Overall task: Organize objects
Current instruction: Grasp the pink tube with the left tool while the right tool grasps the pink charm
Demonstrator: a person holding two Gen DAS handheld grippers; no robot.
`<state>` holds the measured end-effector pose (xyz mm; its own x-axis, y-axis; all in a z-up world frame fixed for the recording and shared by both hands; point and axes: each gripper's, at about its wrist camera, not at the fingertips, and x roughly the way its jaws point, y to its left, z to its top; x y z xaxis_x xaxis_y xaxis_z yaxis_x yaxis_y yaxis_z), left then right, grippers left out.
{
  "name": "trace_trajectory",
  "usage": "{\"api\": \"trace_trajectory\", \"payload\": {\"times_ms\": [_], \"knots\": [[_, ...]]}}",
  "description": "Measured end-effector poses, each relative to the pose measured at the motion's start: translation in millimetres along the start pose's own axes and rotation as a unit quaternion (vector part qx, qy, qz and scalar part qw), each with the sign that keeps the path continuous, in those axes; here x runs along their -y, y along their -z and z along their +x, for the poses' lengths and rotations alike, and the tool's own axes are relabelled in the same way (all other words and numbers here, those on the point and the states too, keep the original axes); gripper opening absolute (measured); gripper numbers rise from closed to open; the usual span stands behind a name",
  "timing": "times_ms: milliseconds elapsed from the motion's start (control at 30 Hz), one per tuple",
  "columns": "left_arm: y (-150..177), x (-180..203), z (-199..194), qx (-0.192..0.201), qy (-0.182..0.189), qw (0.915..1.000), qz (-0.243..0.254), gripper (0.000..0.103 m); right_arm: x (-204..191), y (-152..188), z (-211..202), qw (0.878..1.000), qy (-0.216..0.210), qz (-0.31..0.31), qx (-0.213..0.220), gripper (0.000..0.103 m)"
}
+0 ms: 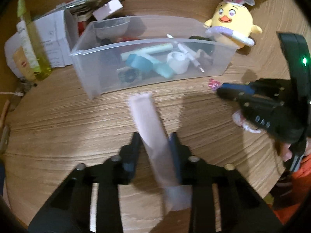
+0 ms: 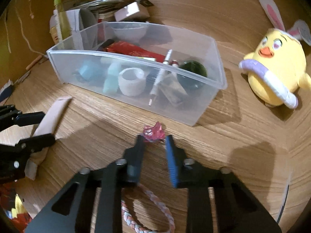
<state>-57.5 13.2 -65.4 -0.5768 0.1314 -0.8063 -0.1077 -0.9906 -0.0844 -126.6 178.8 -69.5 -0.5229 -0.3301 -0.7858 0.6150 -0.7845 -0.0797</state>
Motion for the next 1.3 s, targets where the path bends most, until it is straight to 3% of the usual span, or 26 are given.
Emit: {"api": "trace_trajectory", "payload": {"times_ms": [33, 500, 667, 933, 1033, 1300], "knots": [[-1.9, 1.1, 1.1, -0.004, 0.002, 1.0, -0.001, 0.006, -2.2, 0.2, 0.1, 1.0, -0.01, -0.002, 0.0, 0.009], [-8.5, 0.9, -22.7, 0.027, -0.004, 0.9996, -0.006, 0.005, 1.5, 0.9, -28.2, 0.999, -0.03, -0.006, 0.026, 0.009], [-15.6, 1.0, -38.1, 0.055, 0.006, 0.9984, -0.01, 0.005, 6.9, -5.4, -15.0, 1.0, -0.011, -0.001, 0.013, 0.033], [-31.3, -1.0, -53.5, 0.091, 0.014, 0.9956, -0.017, 0.005, 7.2, -13.8, 12.5, 1.0, -0.015, 0.005, -0.016, 0.033], [-37.1, -1.8, -56.7, 0.101, 0.017, 0.9946, -0.019, 0.005, 2.5, -12.0, 14.4, 1.0, -0.017, -0.001, -0.01, 0.026], [-53.8, -2.4, -65.5, 0.125, 0.018, 0.9917, -0.024, 0.005, -1.3, -13.3, -2.3, 1.0, -0.022, 0.001, 0.018, 0.025]]}}
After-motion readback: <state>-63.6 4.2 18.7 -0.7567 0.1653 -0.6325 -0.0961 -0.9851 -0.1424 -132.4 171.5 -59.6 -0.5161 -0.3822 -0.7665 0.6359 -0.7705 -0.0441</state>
